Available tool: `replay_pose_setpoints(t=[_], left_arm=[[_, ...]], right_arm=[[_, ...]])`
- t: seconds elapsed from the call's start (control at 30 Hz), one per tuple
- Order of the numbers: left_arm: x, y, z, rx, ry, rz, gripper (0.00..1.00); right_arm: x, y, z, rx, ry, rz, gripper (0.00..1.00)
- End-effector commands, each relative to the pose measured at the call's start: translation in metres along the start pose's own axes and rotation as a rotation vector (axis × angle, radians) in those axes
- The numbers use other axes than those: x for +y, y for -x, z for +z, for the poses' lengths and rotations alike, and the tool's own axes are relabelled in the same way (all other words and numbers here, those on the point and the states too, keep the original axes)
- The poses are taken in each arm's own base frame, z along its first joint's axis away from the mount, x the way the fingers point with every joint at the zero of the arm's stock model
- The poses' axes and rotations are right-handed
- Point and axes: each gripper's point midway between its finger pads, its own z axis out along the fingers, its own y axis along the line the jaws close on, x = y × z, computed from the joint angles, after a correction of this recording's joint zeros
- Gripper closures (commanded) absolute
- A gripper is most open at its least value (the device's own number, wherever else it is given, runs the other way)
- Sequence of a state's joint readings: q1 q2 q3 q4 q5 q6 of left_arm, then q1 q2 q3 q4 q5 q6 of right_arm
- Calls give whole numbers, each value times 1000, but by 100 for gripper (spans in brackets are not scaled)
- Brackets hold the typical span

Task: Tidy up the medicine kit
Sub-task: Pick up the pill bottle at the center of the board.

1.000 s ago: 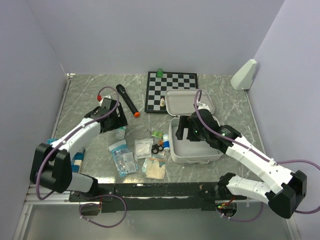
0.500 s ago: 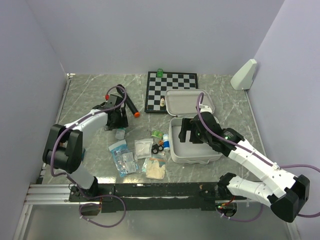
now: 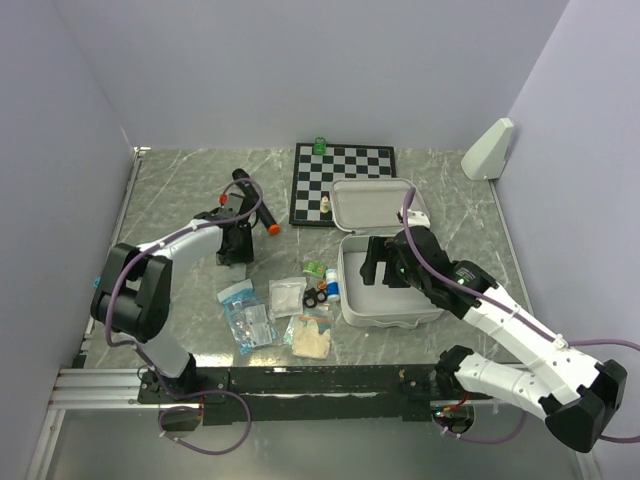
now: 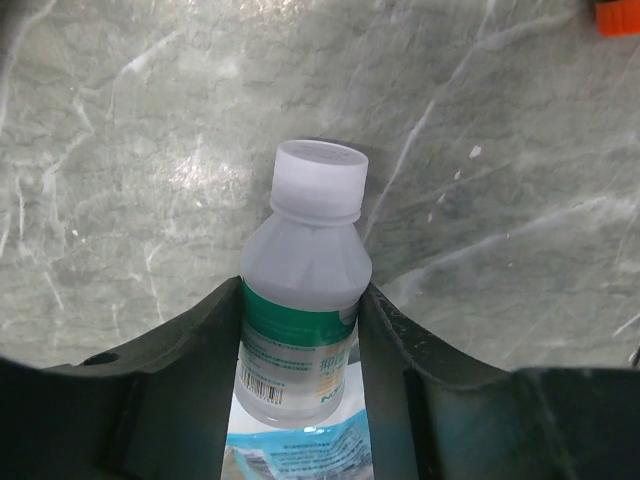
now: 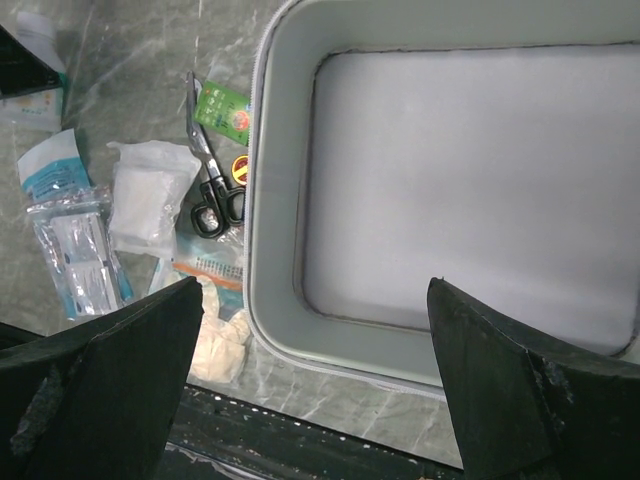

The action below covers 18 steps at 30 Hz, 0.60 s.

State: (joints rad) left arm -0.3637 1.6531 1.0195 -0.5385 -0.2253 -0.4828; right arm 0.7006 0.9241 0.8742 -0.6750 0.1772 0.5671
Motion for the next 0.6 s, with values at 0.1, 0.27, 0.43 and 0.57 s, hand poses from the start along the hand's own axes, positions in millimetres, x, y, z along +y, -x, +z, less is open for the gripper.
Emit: replay_pose_setpoints(t=[0.1, 0.27, 0.43, 0.57], left_arm=[[-32, 50, -83, -201, -224, -109, 69], [-116, 58, -172, -275, -679, -197, 72], [-201, 37, -227, -249, -926, -201, 73], [-255, 14, -224, -196, -940, -180, 75]], right_arm=[[-9, 14, -16, -75, -36, 9, 0], [-10, 19, -18, -90, -41, 31, 0], [-15, 20, -25, -104, -58, 54, 0], [-25, 18, -28, -120, -89, 71, 0]])
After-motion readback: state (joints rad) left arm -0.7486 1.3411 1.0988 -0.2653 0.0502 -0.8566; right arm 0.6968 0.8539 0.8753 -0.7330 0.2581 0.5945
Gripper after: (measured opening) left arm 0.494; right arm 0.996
